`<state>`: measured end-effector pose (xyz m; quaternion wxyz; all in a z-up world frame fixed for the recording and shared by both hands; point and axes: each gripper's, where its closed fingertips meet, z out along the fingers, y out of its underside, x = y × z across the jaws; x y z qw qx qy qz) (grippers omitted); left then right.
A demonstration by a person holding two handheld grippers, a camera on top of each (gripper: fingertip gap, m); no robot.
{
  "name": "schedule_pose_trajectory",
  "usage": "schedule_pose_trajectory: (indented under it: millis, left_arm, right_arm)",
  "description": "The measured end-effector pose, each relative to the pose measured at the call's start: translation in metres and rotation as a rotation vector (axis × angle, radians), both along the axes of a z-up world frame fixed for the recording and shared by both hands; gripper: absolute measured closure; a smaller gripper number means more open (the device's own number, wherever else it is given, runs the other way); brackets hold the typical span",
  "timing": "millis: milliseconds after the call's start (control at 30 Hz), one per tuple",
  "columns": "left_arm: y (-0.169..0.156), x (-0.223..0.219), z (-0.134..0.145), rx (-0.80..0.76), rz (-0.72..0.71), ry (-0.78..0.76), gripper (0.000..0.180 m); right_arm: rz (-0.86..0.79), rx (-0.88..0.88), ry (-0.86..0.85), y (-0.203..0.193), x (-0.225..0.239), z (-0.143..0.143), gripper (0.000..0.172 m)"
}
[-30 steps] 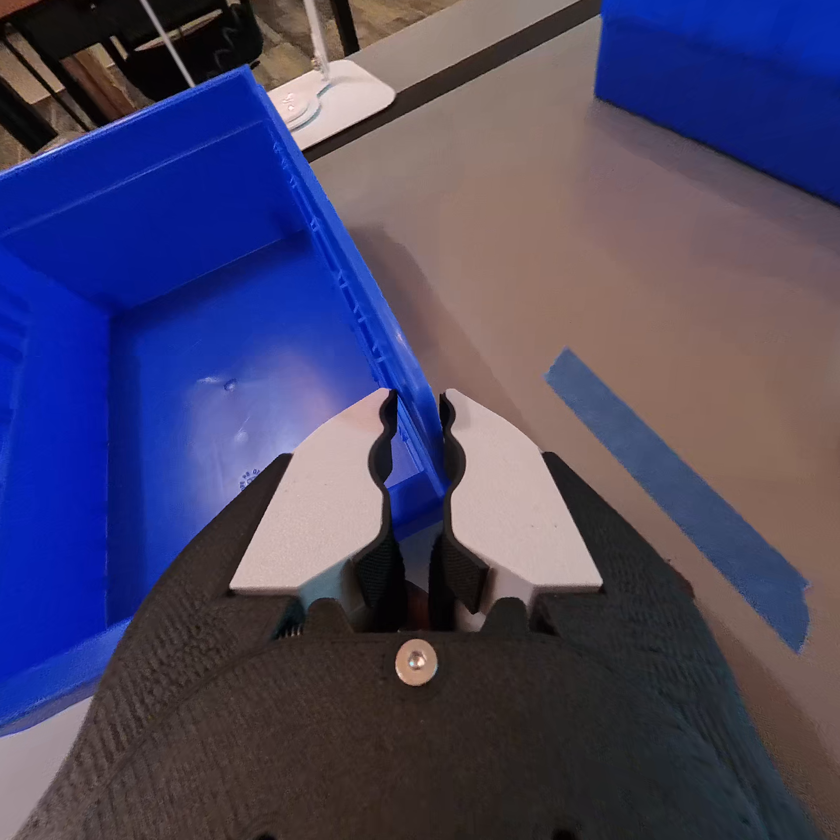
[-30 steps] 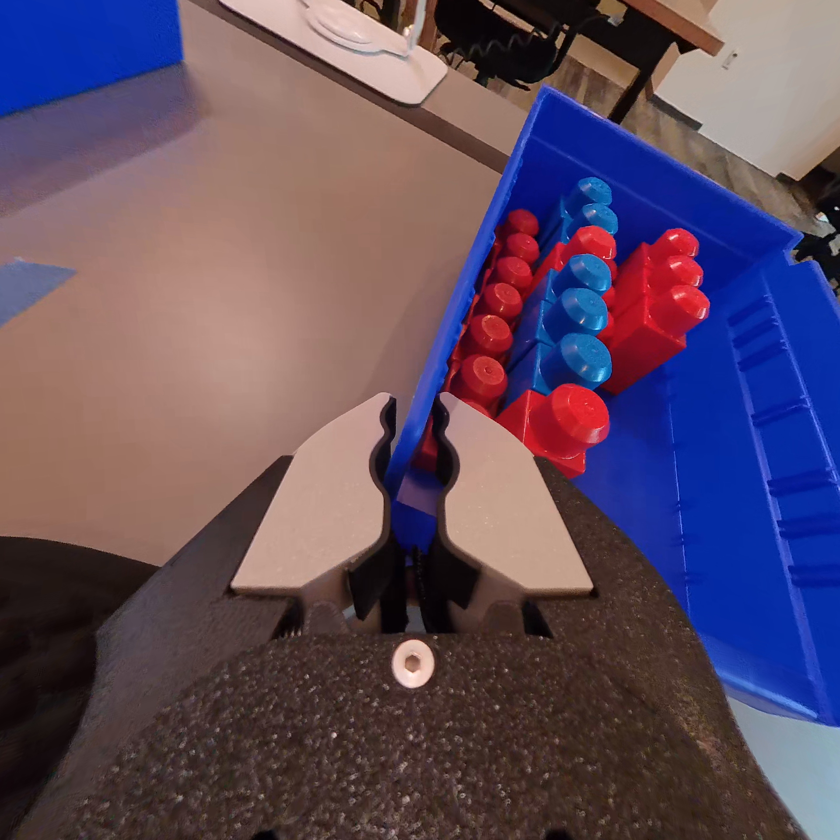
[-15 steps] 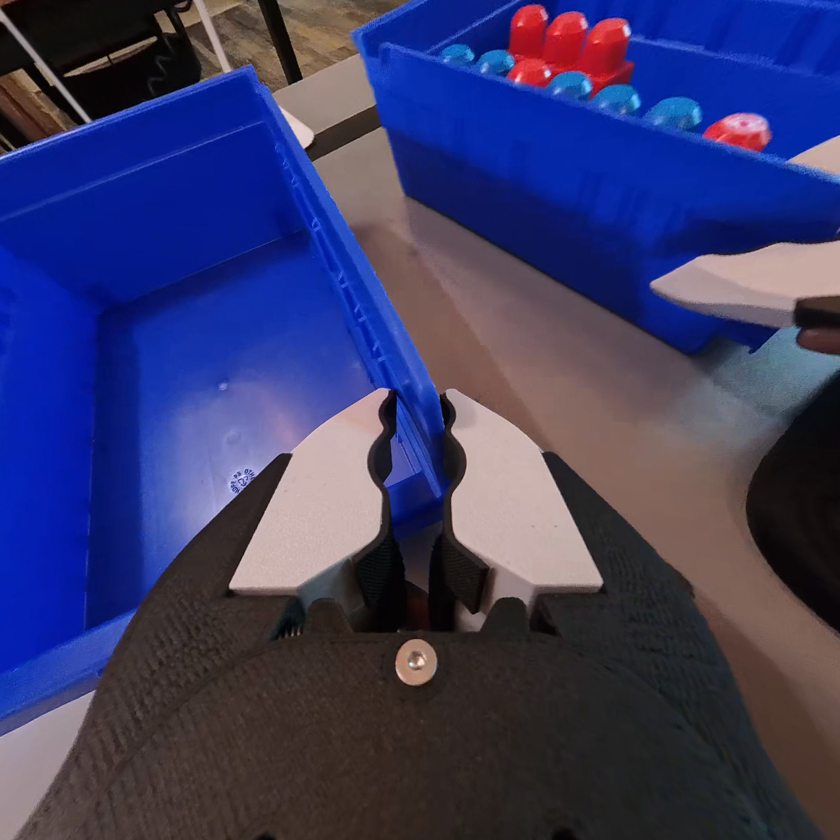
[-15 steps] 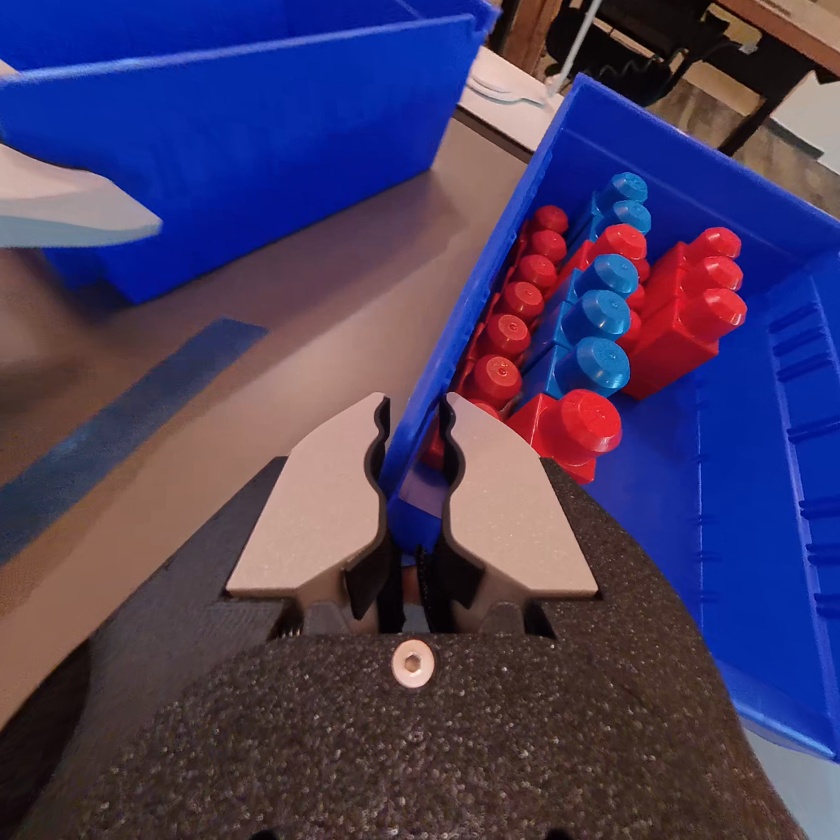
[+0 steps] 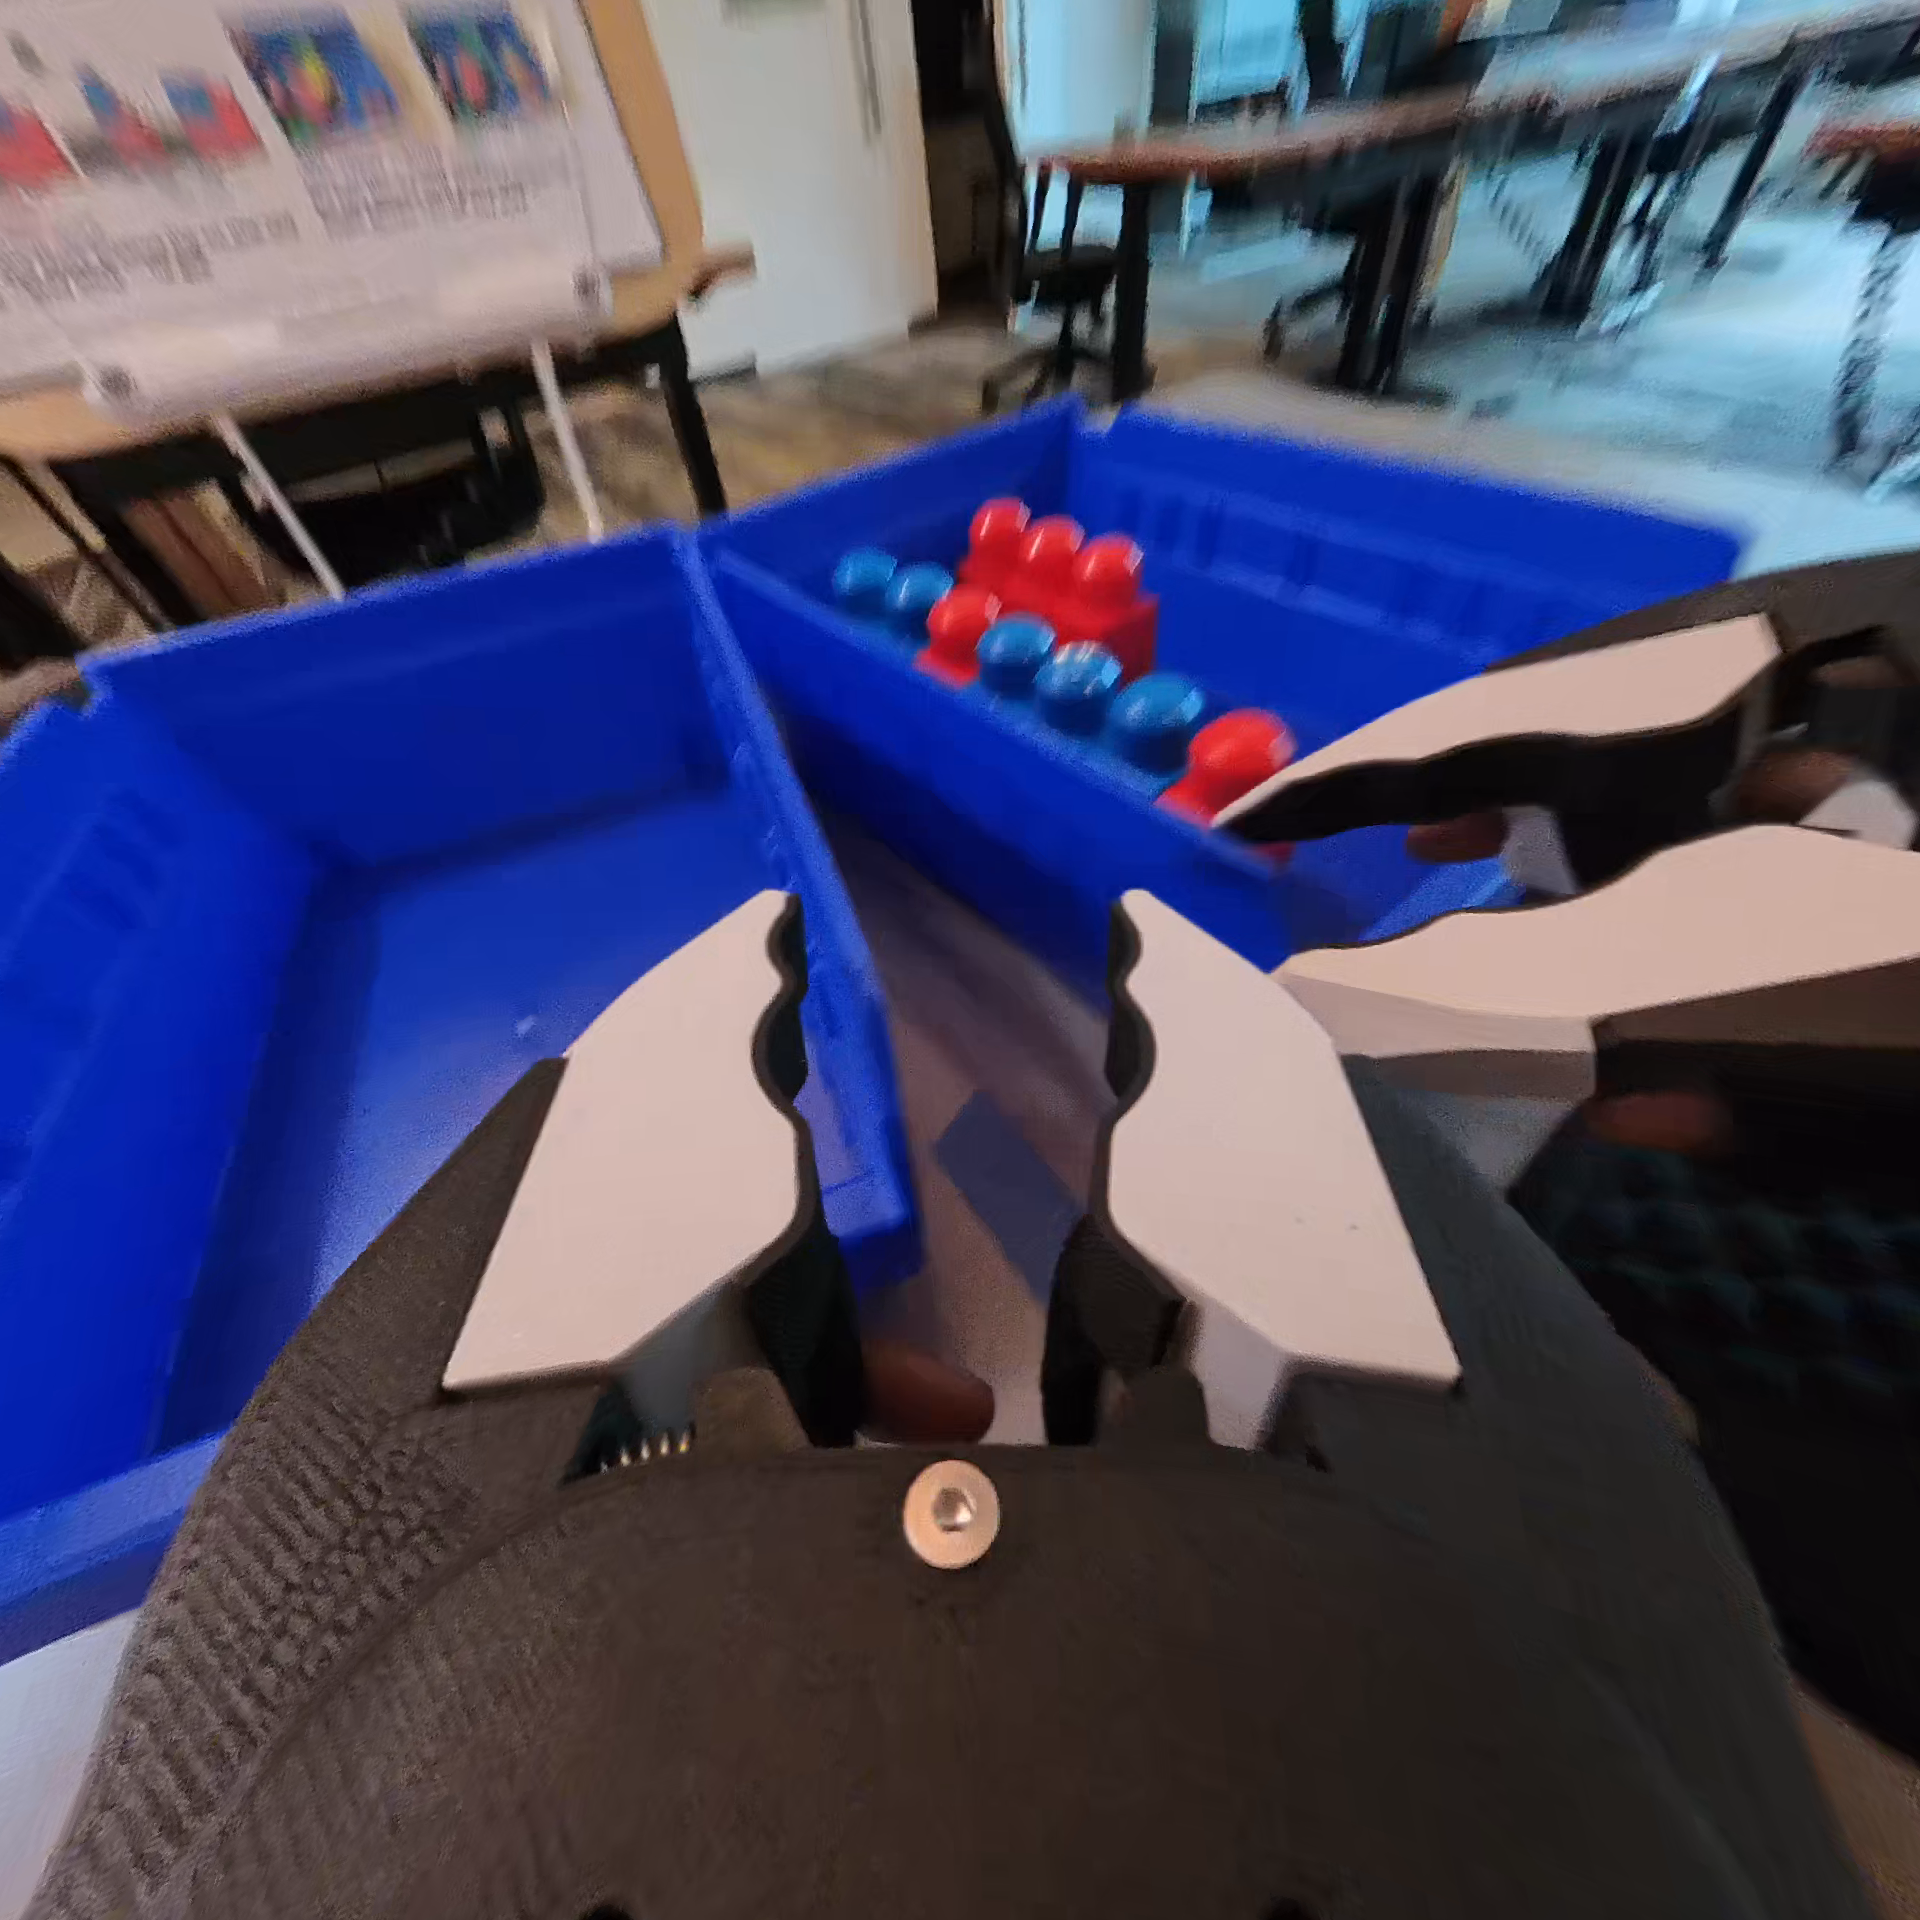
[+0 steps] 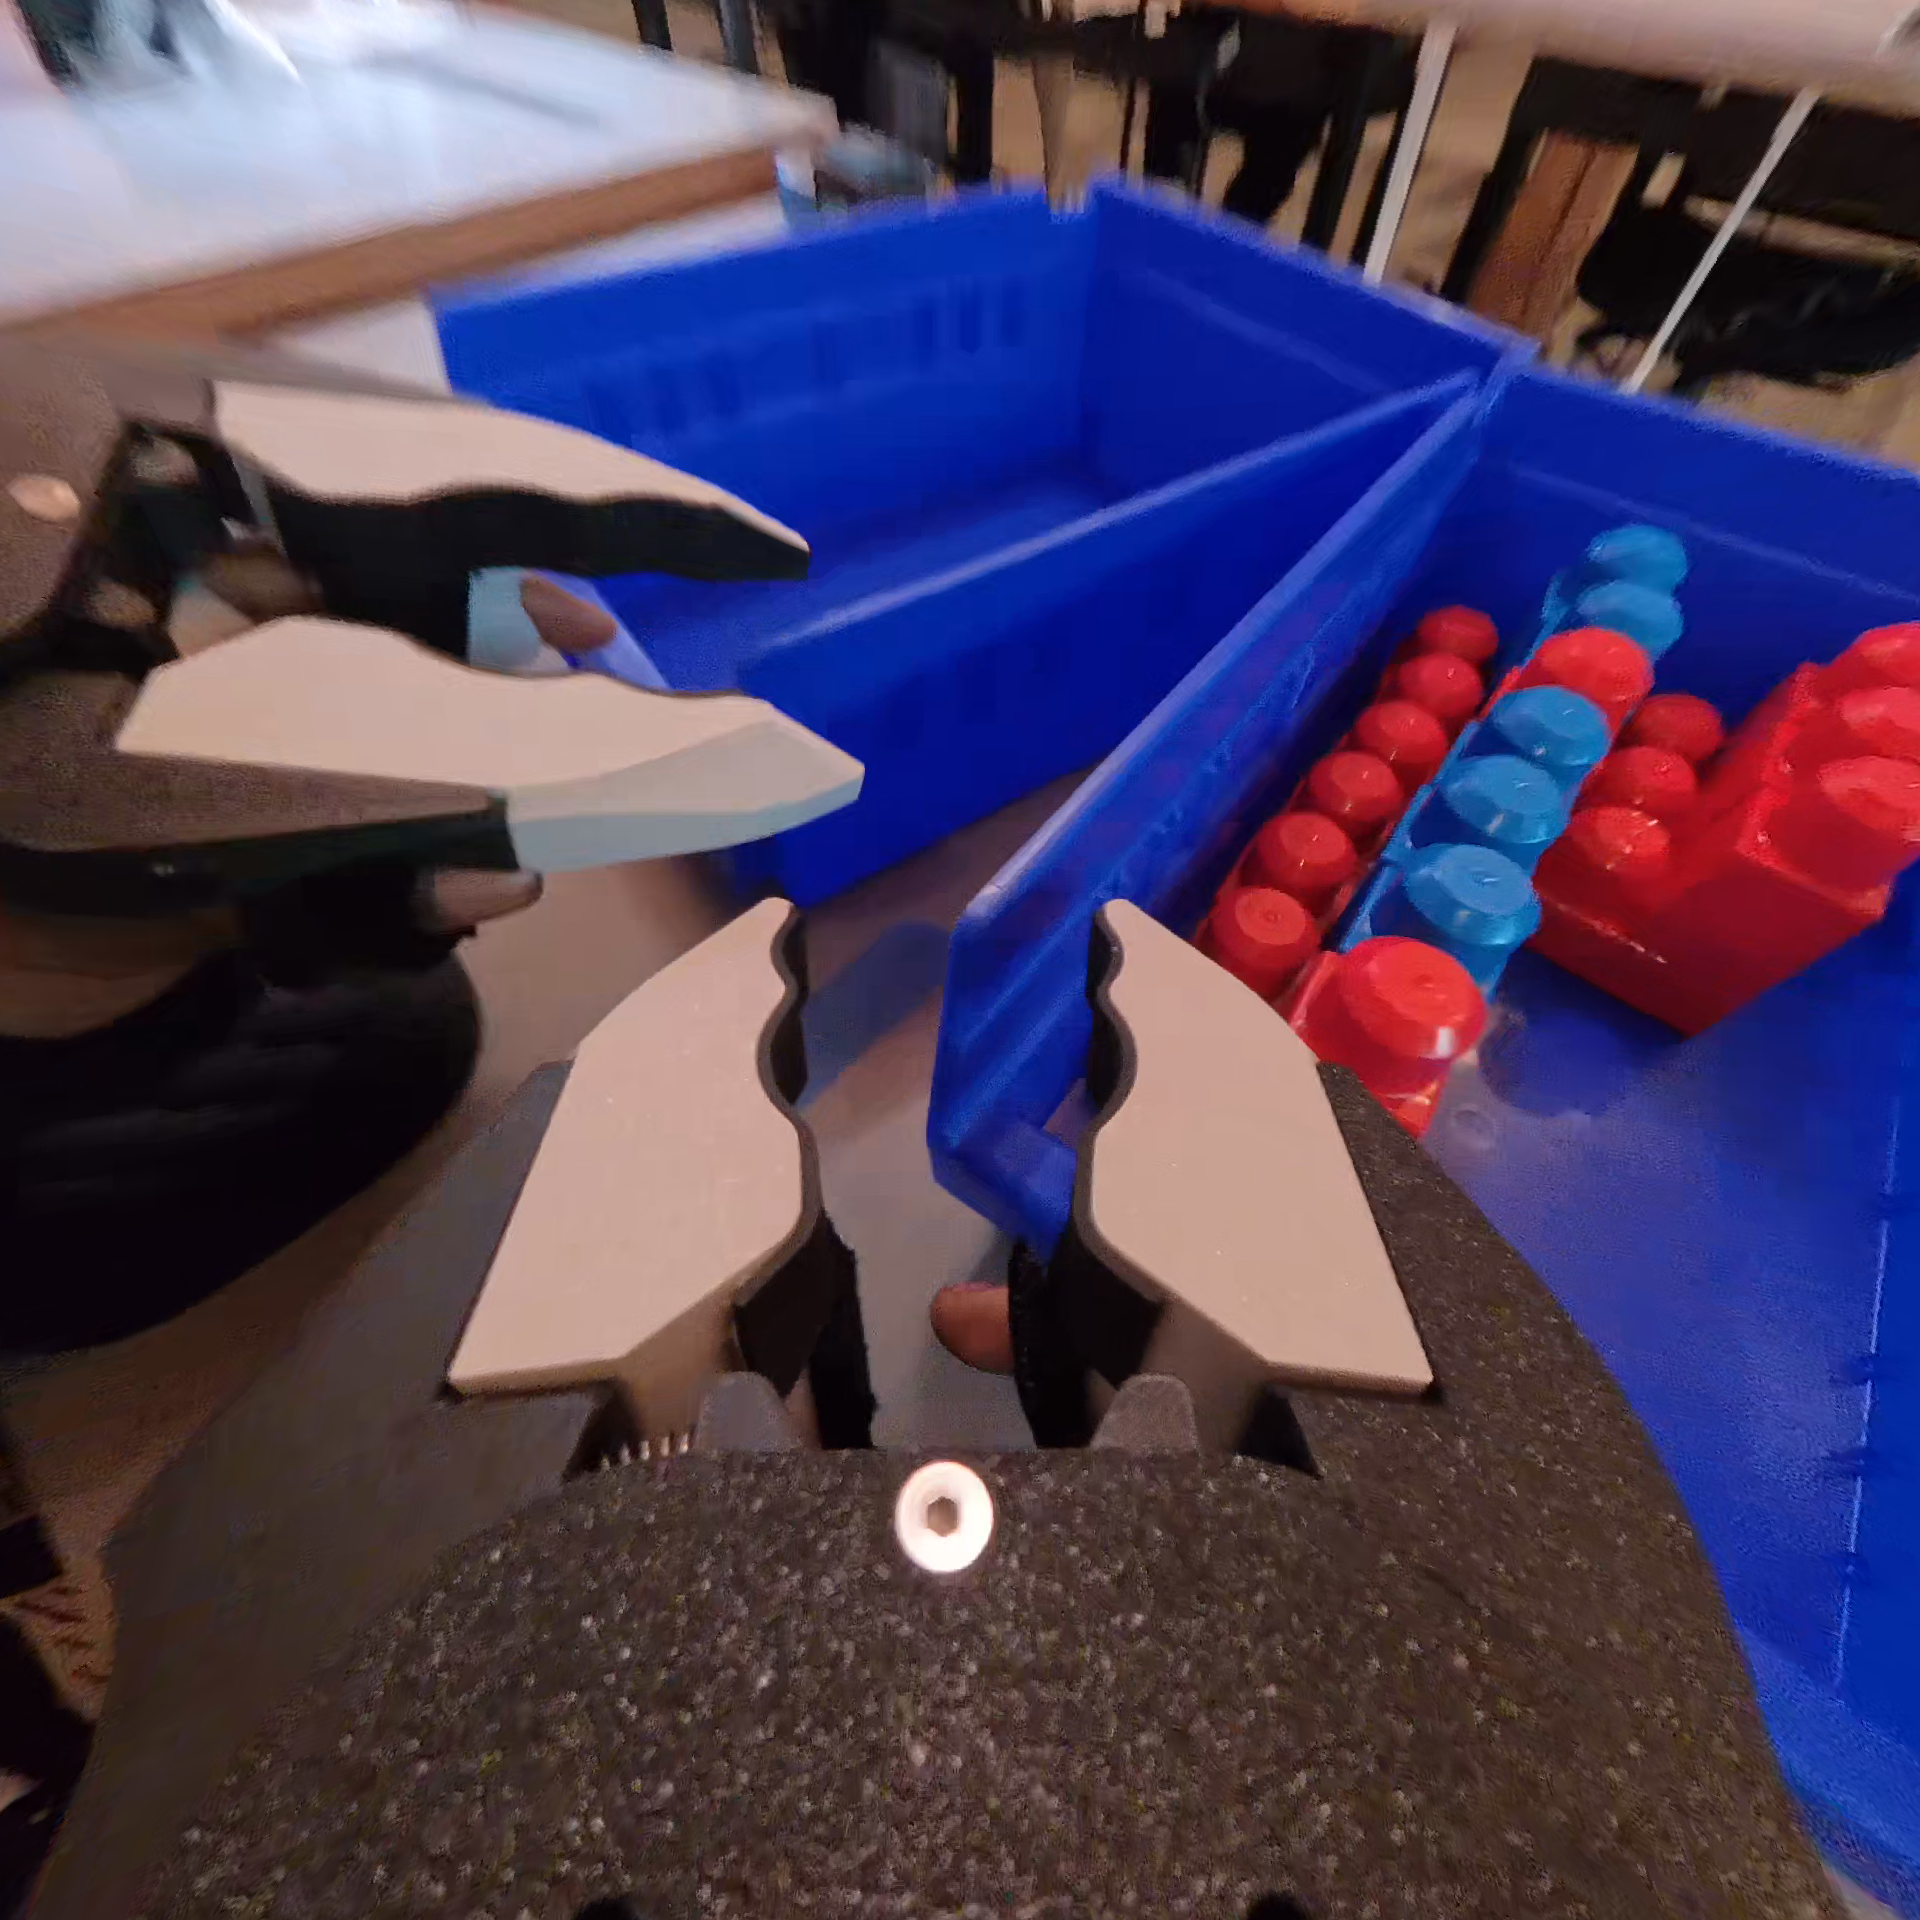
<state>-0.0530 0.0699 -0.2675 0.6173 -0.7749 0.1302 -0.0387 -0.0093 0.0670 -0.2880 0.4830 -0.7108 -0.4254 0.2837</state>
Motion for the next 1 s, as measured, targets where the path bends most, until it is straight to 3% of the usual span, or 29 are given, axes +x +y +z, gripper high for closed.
schedule_pose_trajectory:
  millis: [133,233,333,400,500,633,733,833,1000]
  left_arm:
    - [-0.009,0.038,0.024,0.098,-0.066,-0.091,0.106]
    - [0.002,0.051,0.010,0.027,-0.071,-0.110,0.094]
    - [0.012,0.061,-0.011,-0.054,-0.074,-0.094,0.094]
    - [0.017,0.068,-0.022,-0.097,-0.084,-0.079,0.096]
    - [0.026,0.074,-0.038,-0.152,-0.086,-0.047,0.099]
    - [0.036,0.071,-0.049,-0.181,-0.050,-0.044,0.122]
    - [0.039,0.065,-0.049,-0.181,-0.039,-0.041,0.138]
    - [0.042,0.056,-0.049,-0.191,0.004,-0.018,0.146]
    - [0.047,0.045,-0.039,-0.144,0.070,0.080,0.162]
  right_arm:
    - [-0.127,0.072,0.205,0.011,0.055,0.041,0.110]
    - [-0.402,0.203,0.252,0.047,0.130,0.056,0.103]
    - [-0.623,0.253,0.222,0.077,0.196,0.047,0.100]
    - [-0.657,0.216,0.154,0.093,0.214,0.025,0.098]
    - [-0.615,0.097,0.104,0.106,0.212,-0.006,0.104]
    - [-0.520,0.025,0.083,0.109,0.186,-0.026,0.112]
    - [-0.484,0.048,-0.013,0.111,0.177,-0.036,0.132]
    - [-0.526,0.109,-0.103,0.114,0.181,-0.037,0.167]
    - [-0.547,0.286,-0.252,0.106,0.181,-0.020,0.165]
